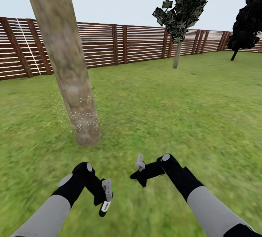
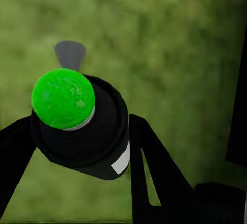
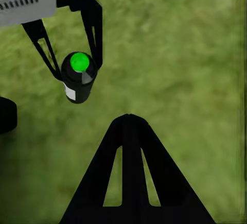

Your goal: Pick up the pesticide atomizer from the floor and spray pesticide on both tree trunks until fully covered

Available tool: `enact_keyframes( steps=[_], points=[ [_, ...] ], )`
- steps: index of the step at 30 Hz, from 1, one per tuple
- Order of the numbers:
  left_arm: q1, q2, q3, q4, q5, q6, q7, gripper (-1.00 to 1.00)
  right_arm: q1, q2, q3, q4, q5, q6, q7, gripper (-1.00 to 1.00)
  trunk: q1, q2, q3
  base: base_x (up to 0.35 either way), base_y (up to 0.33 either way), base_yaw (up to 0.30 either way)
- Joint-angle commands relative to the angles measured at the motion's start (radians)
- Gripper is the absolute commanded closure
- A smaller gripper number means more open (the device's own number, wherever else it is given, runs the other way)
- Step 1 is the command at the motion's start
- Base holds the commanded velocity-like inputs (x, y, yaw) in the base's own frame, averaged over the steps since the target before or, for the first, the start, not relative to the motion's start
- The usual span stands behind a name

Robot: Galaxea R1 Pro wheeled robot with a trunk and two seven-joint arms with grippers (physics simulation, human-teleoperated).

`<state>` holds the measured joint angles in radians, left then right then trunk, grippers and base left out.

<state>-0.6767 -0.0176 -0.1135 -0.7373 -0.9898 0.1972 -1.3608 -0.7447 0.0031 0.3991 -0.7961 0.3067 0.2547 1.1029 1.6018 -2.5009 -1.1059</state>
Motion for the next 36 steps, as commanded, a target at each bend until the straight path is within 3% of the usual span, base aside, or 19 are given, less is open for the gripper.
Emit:
enact_keyframes(
  steps=[1, 11, 17, 29, 36],
  points=[
    [-0.001, -0.004, 0.000, 0.000, -0.007, 0.001, -0.001, 1.00, -0.003, 0.000, 0.001, 0.000, 0.000, 0.011, 0.000, 1.00, 0.000, 0.000, 0.000, 0.000, 0.000, 0.000],
    [-0.053, -0.059, 0.000, 0.005, -0.018, 0.054, 0.000, 1.00, -0.007, 0.012, 0.001, 0.000, 0.000, 0.024, 0.000, 1.00, 0.000, 0.000, 0.000, 0.000, 0.000, 0.000],
    [-0.055, -0.087, 0.000, 0.003, -0.052, 0.072, 0.000, 1.00, -0.007, 0.014, 0.001, 0.000, 0.000, 0.024, 0.000, 1.00, 0.000, 0.000, 0.000, 0.000, 0.000, 0.000],
    [-0.060, -0.118, 0.000, 0.000, -0.045, 0.074, -0.003, 1.00, -0.007, 0.014, 0.001, -0.001, 0.000, 0.024, 0.000, 1.00, 0.000, 0.000, 0.000, 0.000, 0.000, 0.000],
    [-0.082, -0.122, 0.002, 0.002, -0.037, 0.074, -0.006, 1.00, -0.007, 0.014, 0.001, 0.000, 0.000, 0.024, 0.000, 1.00, 0.000, 0.000, 0.000, 0.000, 0.000, 0.000]
  ],
)
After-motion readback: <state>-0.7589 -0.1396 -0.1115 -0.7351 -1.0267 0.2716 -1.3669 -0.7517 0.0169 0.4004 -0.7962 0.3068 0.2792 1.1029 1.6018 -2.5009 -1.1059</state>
